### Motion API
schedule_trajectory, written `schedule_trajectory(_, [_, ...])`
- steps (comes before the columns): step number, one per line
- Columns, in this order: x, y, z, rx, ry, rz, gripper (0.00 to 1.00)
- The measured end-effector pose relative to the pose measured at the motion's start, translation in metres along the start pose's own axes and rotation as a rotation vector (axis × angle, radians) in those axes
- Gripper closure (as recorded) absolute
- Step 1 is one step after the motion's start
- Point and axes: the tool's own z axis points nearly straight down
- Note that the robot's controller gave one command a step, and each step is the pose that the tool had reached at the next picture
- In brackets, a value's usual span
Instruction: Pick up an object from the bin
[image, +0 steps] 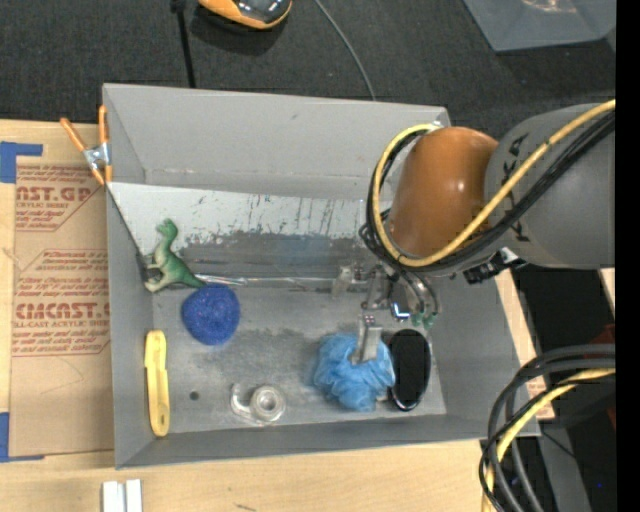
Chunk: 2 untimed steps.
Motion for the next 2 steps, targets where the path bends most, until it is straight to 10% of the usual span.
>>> schedule_trajectory(2, [0.016, -0.019, 0.016, -0.002, -0.005, 0.028, 0.00])
